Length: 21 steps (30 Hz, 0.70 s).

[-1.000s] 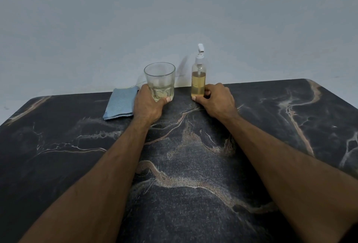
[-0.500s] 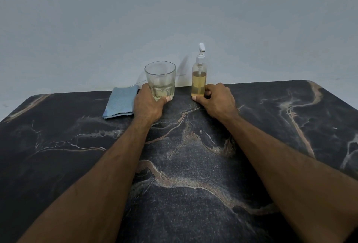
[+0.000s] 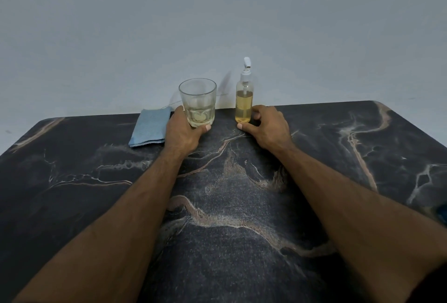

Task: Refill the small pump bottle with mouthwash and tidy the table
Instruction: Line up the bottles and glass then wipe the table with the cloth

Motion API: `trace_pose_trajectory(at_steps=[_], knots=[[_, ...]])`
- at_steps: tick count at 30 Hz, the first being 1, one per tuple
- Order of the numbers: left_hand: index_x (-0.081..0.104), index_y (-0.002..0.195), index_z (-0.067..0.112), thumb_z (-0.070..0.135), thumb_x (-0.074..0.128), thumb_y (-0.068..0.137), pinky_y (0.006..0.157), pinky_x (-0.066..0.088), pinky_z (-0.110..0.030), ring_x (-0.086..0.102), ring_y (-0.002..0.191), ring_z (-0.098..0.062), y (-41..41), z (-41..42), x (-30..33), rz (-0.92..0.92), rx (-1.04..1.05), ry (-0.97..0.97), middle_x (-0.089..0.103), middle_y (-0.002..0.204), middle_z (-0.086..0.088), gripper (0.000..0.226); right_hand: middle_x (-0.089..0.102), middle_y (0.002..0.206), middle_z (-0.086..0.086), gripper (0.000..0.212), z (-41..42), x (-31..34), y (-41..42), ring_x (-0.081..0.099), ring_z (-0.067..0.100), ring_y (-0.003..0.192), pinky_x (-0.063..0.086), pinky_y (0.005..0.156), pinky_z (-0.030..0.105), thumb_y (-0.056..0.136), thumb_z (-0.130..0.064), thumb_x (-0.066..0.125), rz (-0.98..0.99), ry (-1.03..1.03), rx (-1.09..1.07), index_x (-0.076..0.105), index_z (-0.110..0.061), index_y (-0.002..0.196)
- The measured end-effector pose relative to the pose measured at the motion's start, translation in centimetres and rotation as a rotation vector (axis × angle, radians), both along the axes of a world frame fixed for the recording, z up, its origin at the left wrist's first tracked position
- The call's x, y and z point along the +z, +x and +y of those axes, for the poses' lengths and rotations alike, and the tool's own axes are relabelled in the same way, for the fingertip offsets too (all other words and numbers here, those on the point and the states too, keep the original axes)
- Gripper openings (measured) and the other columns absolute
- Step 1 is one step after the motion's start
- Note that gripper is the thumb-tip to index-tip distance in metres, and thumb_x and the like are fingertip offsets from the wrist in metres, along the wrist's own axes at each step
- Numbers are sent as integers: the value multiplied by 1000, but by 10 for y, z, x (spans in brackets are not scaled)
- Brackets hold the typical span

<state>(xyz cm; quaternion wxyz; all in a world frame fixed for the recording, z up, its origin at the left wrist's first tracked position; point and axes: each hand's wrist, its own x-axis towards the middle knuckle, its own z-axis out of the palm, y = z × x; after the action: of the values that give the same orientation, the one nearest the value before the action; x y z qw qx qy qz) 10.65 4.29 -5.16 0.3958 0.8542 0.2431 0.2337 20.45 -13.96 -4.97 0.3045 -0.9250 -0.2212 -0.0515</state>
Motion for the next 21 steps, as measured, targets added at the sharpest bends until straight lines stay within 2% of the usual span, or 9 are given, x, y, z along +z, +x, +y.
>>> trace_pose_trajectory(at_steps=[2, 5, 8, 10, 15, 18, 21], knots=[[45, 130, 7, 26, 82, 76, 93, 40, -29, 52, 122, -26, -8, -6, 4, 36, -3, 3, 56, 134, -11, 68, 60, 122, 6, 67, -8, 3, -9, 54, 26, 115, 48, 97, 47, 81, -50, 75, 19, 30, 16, 53, -19, 136], [40, 137, 8, 29, 80, 77, 105, 38, -36, 45, 129, -27, -25, -17, 8, 65, -4, 10, 49, 141, -11, 76, 56, 127, 6, 71, -23, 7, -28, 52, 23, 118, 47, 101, 43, 83, -45, 75, 21, 103, 53, 47, -17, 142], [32, 146, 8, 32, 76, 81, 111, 34, -39, 39, 135, -27, -53, -38, 12, 93, -9, 27, 41, 148, -13, 82, 56, 127, 5, 60, -47, 13, -57, 53, 18, 118, 48, 100, 37, 88, -45, 69, -12, 137, 66, 50, -18, 138], [30, 147, 10, 34, 72, 85, 110, 34, -39, 38, 136, -27, -73, -59, 13, 109, -23, 76, 38, 150, -12, 79, 57, 124, 2, 52, -63, 18, -78, 54, 15, 115, 48, 98, 35, 91, -44, 66, -30, 147, 74, 53, -19, 134], [38, 142, 16, 35, 67, 88, 108, 36, -39, 42, 133, -23, -127, -123, 14, 103, -149, 186, 44, 146, -7, 64, 58, 117, -2, 37, -108, 27, -140, 54, 11, 109, 49, 96, 30, 92, -35, 66, -47, 166, 120, 60, -20, 124], [38, 141, 16, 35, 65, 89, 107, 39, -40, 43, 131, -24, -155, -158, 14, 110, -211, 242, 45, 144, -7, 61, 59, 115, 0, 32, -135, 29, -175, 56, 13, 107, 49, 95, 30, 92, -30, 67, -66, 190, 118, 62, -17, 121], [38, 141, 15, 35, 63, 90, 104, 41, -42, 45, 129, -25, -175, -182, 16, 95, -244, 295, 46, 142, -8, 60, 60, 116, 0, 31, -161, 30, -201, 55, 9, 105, 46, 92, 25, 93, -30, 66, -72, 216, 100, 63, -16, 121]])
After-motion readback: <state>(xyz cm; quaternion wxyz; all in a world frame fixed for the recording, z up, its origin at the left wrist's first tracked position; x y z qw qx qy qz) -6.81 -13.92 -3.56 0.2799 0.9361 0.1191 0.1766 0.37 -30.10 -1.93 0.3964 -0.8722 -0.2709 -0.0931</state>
